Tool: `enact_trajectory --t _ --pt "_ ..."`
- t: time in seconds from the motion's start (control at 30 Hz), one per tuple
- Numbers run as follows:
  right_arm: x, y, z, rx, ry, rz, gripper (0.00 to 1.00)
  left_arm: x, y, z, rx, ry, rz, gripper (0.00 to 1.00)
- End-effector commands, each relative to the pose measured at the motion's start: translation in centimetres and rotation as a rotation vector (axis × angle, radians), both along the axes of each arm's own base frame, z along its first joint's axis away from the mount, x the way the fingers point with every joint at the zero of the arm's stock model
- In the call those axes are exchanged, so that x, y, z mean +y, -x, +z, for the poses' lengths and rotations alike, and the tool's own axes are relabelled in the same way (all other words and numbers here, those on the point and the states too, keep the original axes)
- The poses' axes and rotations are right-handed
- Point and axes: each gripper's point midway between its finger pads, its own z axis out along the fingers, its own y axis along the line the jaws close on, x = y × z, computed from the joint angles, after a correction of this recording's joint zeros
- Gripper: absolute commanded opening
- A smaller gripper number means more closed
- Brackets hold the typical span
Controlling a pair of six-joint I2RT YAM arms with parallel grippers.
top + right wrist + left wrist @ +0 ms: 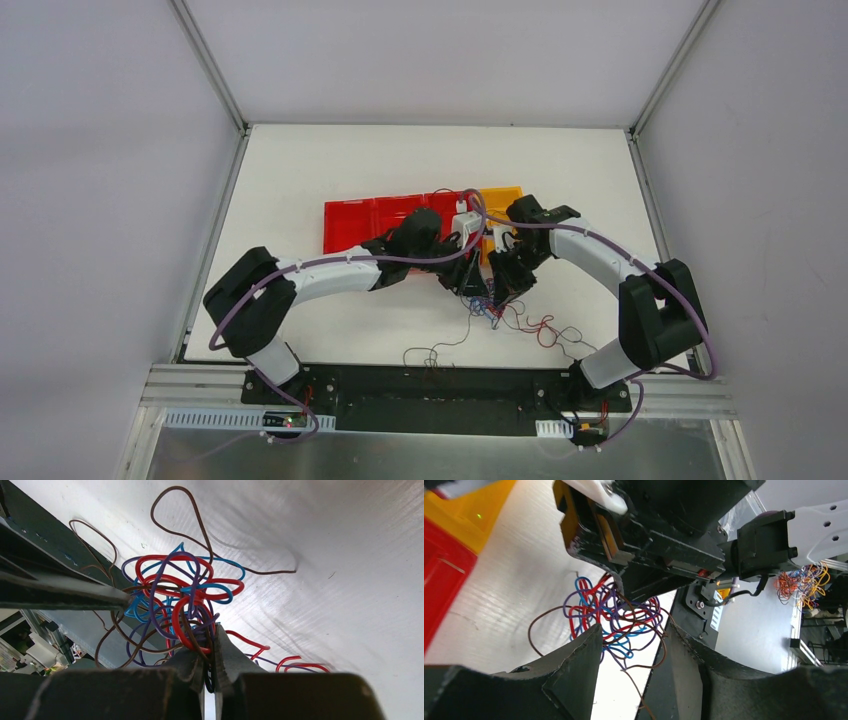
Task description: Untangle the cables
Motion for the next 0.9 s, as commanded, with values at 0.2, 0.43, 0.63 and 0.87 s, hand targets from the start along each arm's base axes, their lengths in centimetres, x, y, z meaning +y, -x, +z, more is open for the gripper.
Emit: enact_trajectory --t 0.2,0.43,0.63,0.87 --pt "0.7 -0.6 1.2 -0.025 -0.023 -0.017 0.00 -1.1 2.8 0.6 0.018 0.046 -0.082 0.45" --pt "0.4 -0.7 0.9 -0.035 -0.007 -0.018 0.00 -0.2 2.8 1.8 -0.021 0.043 -0.070 0.49" --pt "0.3 -0.8 0.8 -0.040 0.000 -0.020 0.00 0.8 3.1 2.2 -0.023 0.042 -0.035 0.49" --pt "0.6 -0.8 1.0 -0.034 -0.015 -0.021 0.00 0.3 3.7 1.4 0.043 0.034 -0.070 0.44"
